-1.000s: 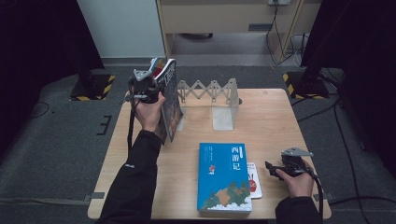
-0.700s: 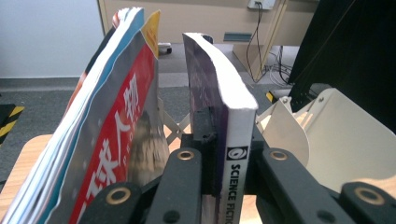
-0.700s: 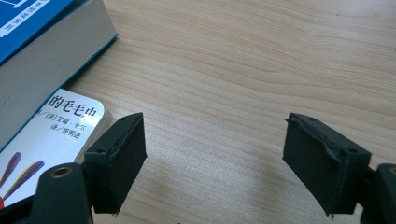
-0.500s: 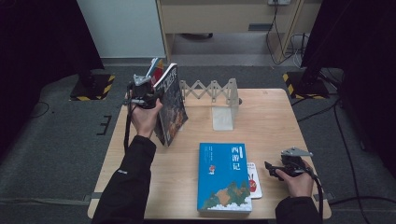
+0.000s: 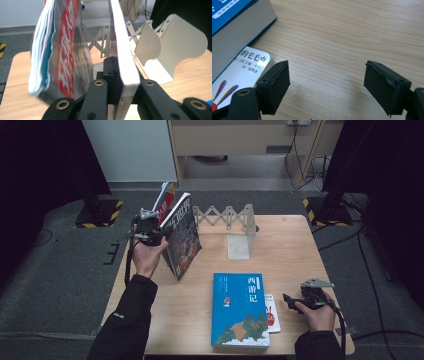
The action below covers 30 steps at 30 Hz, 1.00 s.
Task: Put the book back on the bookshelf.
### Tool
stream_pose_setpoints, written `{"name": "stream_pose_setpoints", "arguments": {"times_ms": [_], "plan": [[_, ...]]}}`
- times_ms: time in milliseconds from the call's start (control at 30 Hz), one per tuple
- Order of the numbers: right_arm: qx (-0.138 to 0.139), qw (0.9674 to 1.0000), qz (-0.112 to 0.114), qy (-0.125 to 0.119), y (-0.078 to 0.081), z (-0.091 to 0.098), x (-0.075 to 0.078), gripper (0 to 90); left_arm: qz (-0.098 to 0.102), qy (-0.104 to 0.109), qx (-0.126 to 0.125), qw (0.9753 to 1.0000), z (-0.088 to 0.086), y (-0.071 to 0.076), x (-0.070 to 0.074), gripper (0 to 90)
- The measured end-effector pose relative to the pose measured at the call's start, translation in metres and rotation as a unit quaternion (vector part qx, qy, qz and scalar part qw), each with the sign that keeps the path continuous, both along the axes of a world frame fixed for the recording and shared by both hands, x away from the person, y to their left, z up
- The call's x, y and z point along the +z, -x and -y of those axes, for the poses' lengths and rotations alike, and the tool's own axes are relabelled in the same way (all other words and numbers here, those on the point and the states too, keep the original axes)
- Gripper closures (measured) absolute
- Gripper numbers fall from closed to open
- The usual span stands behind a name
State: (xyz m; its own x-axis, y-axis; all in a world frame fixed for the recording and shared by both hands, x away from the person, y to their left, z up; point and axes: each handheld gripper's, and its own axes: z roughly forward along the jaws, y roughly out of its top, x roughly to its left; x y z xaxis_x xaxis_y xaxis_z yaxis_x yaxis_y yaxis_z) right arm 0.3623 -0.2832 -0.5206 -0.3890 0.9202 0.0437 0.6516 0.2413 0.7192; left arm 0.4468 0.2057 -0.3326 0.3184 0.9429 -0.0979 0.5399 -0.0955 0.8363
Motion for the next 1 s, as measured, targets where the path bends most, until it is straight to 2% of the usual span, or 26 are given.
{"name": "stream_pose_setpoints", "arguments": {"times_ms": [133,233,333,433,533,633,800,933,1000], "plan": [[0.0,1.0,0.0,-0.001,0.0,0.0,0.0,20.6,-0.007,-0.001,-0.002,1.0,0.001,0.001,0.001,80.3],[0.001,1.0,-0.001,0.0,0.0,0.0,-0.001,20.5,-0.011,-0.01,0.0,0.9999,0.003,0.0,0.003,79.5],[-0.001,1.0,-0.004,-0.003,0.0,-0.001,-0.001,20.4,-0.012,-0.006,0.004,0.9999,0.004,-0.001,0.006,78.2],[0.0,1.0,-0.003,-0.003,0.0,0.0,0.0,20.3,-0.023,-0.003,0.002,0.9997,0.006,-0.005,0.007,76.8],[0.001,1.0,-0.003,-0.003,0.0,0.0,-0.001,20.3,-0.026,-0.019,0.01,0.9994,0.011,-0.007,0.007,80.4],[0.002,1.0,-0.003,-0.004,0.0,0.0,0.0,20.2,-0.03,-0.014,0.011,0.9994,0.01,-0.007,0.007,81.4],[0.001,1.0,-0.005,-0.004,0.0,-0.001,-0.001,20.3,-0.009,-0.024,0.016,0.9995,0.01,-0.002,0.01,81.8],[0.002,1.0,-0.005,-0.002,0.0,0.0,-0.001,20.4,0.005,-0.024,0.031,0.9992,0.007,0.0,0.018,81.9],[0.001,1.0,-0.006,-0.002,0.0,-0.001,-0.001,20.5,0.015,-0.018,0.039,0.999,0.006,0.0,0.024,82.0]]}}
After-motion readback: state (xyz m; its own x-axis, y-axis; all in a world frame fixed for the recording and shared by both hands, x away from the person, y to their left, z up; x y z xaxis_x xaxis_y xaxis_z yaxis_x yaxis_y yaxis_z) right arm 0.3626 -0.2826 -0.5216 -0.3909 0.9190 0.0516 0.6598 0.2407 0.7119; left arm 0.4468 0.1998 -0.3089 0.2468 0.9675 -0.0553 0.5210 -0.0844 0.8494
